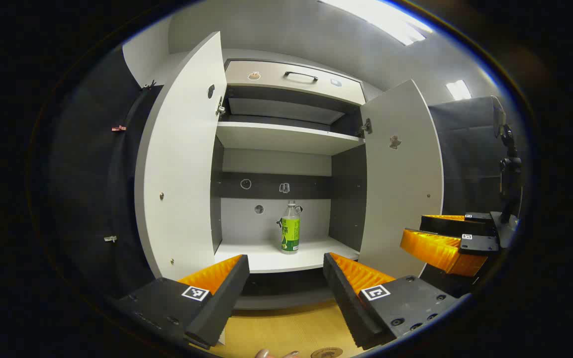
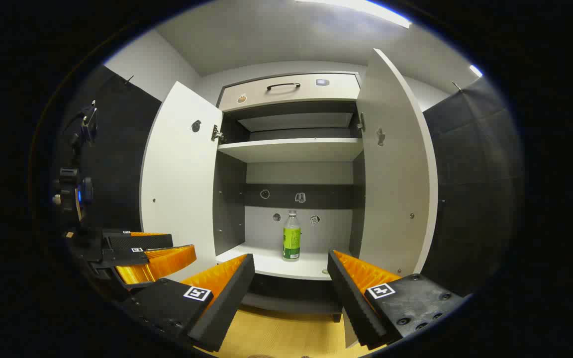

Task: Grasp the bottle in the cabinet with the left hand and place it on the coaster, then close the right door with the right hand and the left door with the left hand.

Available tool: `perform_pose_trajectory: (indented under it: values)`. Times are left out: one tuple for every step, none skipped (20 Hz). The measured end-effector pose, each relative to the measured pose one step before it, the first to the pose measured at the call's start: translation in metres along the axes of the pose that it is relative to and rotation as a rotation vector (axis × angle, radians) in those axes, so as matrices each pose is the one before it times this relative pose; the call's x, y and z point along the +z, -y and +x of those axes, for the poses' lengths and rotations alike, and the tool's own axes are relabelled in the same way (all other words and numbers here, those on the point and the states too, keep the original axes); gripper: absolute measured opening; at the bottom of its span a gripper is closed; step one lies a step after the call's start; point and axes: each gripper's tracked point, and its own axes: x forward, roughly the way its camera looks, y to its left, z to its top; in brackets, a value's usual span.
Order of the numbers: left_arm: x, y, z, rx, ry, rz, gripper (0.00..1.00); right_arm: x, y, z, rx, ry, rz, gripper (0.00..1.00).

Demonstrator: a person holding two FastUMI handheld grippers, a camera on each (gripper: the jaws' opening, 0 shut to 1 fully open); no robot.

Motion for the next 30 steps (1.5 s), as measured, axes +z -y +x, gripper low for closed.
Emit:
perform_pose_trajectory:
  values:
    - [-0.00108, 0.00161, -0.00001, -0.00419, -0.00464, -0.00141, 0.95, -0.00016, 0.00072, -0.00054, -0.00451, 0.00063, -0.00307, 0.98]
    - [-0.00186, 0.00103, -0.00029, -0.0037, -0.00461, 0.00037, 0.95, -0.00101, 0.00159, -0.00042, -0.00496, -0.00164, -0.00484, 0.98]
    - [0.00015, 0.00074, -0.00036, -0.00222, 0.00006, 0.00153, 0.95, -0.00124, 0.00023, -0.00136, -0.00054, -0.00434, -0.00426, 0.98]
    - [-0.00086, 0.00043, 0.00015, -0.00084, 0.00019, 0.00283, 0.95, -0.00075, -0.00108, -0.00083, 0.00236, -0.0023, -0.00287, 0.98]
    - [0.00058, 0.00034, -0.00017, 0.00036, 0.0012, 0.00284, 0.95, -0.001, -0.00032, -0.00026, 0.00155, -0.00239, -0.00259, 0.98]
    - [-0.00078, 0.00046, -0.00008, 0.00017, 0.00122, -0.00049, 0.95, -0.00145, -0.00066, -0.00062, 0.00264, -0.0048, -0.00111, 0.98]
    - [0.00009, 0.00052, 0.00022, -0.00279, 0.00179, -0.00512, 0.95, -0.00169, -0.00163, -0.00045, 0.00641, -0.00682, 0.00004, 0.98]
    - [-0.00015, 0.00121, 0.00017, -0.0038, 0.00337, -0.0079, 0.95, -0.00026, -0.00083, -0.0006, 0.00149, -0.00032, -0.0007, 0.98]
    - [0.00077, 0.00021, 0.0002, -0.00419, 0.00078, -0.00623, 0.95, 0.0005, -0.00022, -0.00073, 0.00051, 0.0019, -0.00473, 0.98]
    - [-0.00091, -0.00055, 0.00075, -0.00005, -0.0005, -0.00059, 0.95, -0.00122, -0.00104, 0.0007, 0.00248, -0.00119, -0.00381, 0.98]
    - [0.00036, -0.0015, 0.00044, 0.00306, 0.00027, 0.00365, 0.95, -0.00009, -0.00083, -0.00008, 0.00255, 0.00057, -0.00368, 0.98]
    - [-0.00021, -0.00177, 0.00057, 0.00458, 0.0005, 0.00405, 0.95, -0.00018, 0.0, 0.00017, -0.00011, -0.00037, -0.0035, 0.98]
    - [0.0009, -0.00133, 0.00031, 0.00259, 0.00244, 0.00241, 0.95, -0.0005, -0.00034, 0.00159, -0.00089, -0.00032, -0.00252, 0.98]
    - [0.00013, -0.00037, 0.00018, 0.00123, 0.00255, -0.00125, 0.95, -0.00047, -0.00011, 0.0009, -0.003, -0.00172, -0.00389, 0.98]
    - [0.00075, -0.00038, -0.00022, -0.00053, 0.00277, -0.00378, 0.95, -0.00076, -0.00036, 0.00078, -0.00077, -0.00246, -0.00523, 0.98]
    - [0.00052, 0.00001, 0.00026, -0.00326, 0.00297, -0.00258, 0.95, -0.0004, -0.00045, 0.00015, -0.00055, 0.00047, -0.00518, 0.98]
    - [0.00073, 0.00012, 0.00043, -0.00347, 0.00328, 0.0002, 0.95, 0.00033, 0.00057, -0.00032, -0.00403, 0.00126, -0.0025, 0.98]
    - [-0.00046, -0.00071, 0.00037, -0.00161, -0.00044, 0.00358, 0.95, 0.0001, 0.00011, 0.00128, -0.00592, -0.00073, 0.002, 0.98]
    - [-0.00021, -0.00168, 0.00076, 0.00103, -0.00333, 0.00607, 0.95, 0.00016, 0.00042, 0.00031, -0.00485, -0.00038, 0.00615, 0.98]
    - [-0.00058, -0.0007, -0.00005, 0.0002, -0.00101, 0.0047, 0.95, -0.00009, 0.00024, -0.00006, -0.00367, -0.00068, 0.00644, 0.98]
    - [-0.00024, 0.00006, 0.00021, -0.00745, -0.00229, 0.00221, 0.95, 0.00043, 0.00063, 0.00036, -0.00663, 0.00084, 0.00388, 0.98]
    - [-0.00074, 0.00063, 0.00055, -0.00977, -0.00221, -0.00052, 0.95, -0.00004, 0.00151, -0.00037, -0.00664, -0.00001, 0.0027, 0.98]
    - [-0.00034, 0.00091, 0.0, -0.01004, -0.00342, -0.00013, 0.95, 0.00097, -0.00049, -0.00019, -0.00015, 0.00061, 0.00134, 0.98]
    - [-0.00017, 0.00069, -0.00016, -0.01086, -0.00224, 0.00372, 0.95, 0.00051, -0.00145, 0.0, 0.00167, 0.00081, -0.00021, 0.98]
    - [0.00125, 0.00011, -0.00027, -0.00535, 0.00296, 0.00599, 0.95, 0.00075, -0.00052, -0.00016, -0.00011, 0.0025, -0.00311, 0.98]
    - [0.00027, -0.00066, -0.00002, -0.00087, 0.00197, 0.00554, 0.95, 0.00036, -0.00098, -0.00056, -0.00012, 0.00075, -0.00477, 0.98]
    - [0.00047, -0.00005, -0.00051, -0.00058, 0.00107, 0.00221, 0.95, -0.00021, -0.00079, -0.00105, -0.00201, -0.00016, -0.00496, 0.98]
    - [-0.00006, 0.0014, -0.0008, -0.00533, 0.0018, -0.0008, 0.95, -0.00072, -0.00147, -0.00143, 0.00128, -0.00161, -0.00456, 0.98]
    - [0.00068, 0.00127, -0.00116, -0.00666, 0.00111, -0.00229, 0.95, -0.00038, -0.00121, -0.00135, -0.00001, -0.00137, -0.00417, 0.98]
    - [-0.00001, 0.00069, -0.00062, -0.00488, 0.00027, -0.00105, 0.95, -0.00023, -0.00037, -0.00077, -0.00288, -0.00132, -0.00242, 0.98]
